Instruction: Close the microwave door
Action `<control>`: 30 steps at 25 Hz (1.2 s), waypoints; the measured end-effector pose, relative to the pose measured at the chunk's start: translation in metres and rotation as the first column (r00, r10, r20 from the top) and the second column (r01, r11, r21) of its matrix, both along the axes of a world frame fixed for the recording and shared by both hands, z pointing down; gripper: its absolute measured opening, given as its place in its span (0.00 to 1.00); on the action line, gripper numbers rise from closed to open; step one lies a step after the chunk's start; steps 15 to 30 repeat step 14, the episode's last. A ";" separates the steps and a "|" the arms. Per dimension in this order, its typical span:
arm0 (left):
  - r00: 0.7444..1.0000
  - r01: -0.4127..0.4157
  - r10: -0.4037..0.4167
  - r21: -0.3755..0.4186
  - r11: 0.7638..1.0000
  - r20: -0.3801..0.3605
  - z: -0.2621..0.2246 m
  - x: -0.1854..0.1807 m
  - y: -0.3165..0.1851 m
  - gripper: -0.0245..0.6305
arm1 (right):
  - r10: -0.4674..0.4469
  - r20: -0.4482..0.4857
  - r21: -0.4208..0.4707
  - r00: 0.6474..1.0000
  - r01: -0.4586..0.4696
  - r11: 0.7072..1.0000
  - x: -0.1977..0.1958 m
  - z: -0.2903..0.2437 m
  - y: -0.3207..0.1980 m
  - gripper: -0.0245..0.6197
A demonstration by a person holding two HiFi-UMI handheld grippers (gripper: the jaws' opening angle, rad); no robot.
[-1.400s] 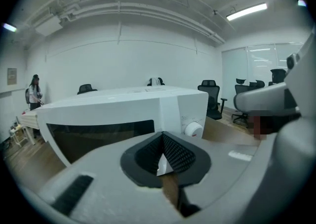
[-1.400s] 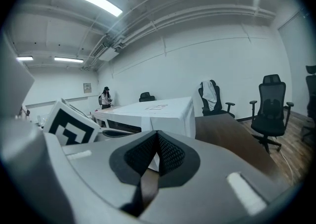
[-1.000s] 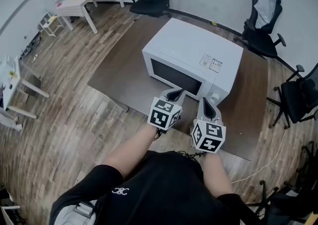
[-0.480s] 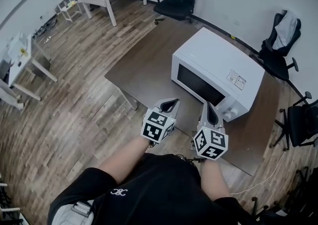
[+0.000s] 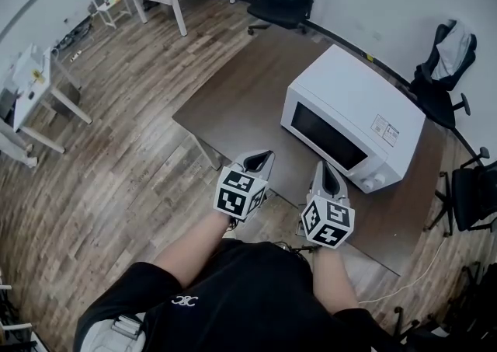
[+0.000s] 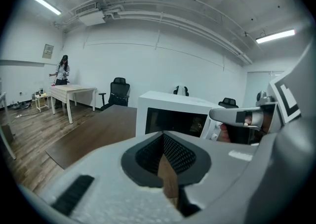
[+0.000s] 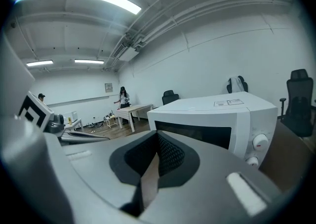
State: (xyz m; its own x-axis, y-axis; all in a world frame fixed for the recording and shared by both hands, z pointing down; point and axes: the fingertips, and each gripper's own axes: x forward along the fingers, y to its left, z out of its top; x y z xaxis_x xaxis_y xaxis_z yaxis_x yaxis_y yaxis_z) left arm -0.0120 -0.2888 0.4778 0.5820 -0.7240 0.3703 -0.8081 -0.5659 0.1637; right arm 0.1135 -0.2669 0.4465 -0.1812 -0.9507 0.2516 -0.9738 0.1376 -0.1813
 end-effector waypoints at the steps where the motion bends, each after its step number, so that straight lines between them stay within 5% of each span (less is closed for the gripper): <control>1: 1.000 -0.002 0.002 0.001 1.000 -0.003 -0.001 -0.002 -0.001 0.05 | 0.003 -0.005 -0.001 1.000 -0.003 1.000 -0.002 0.000 -0.001 0.05; 30: 1.000 -0.008 0.009 0.036 0.999 -0.027 -0.015 -0.025 -0.012 0.05 | -0.002 -0.021 -0.030 1.000 0.001 1.000 -0.026 0.009 -0.012 0.05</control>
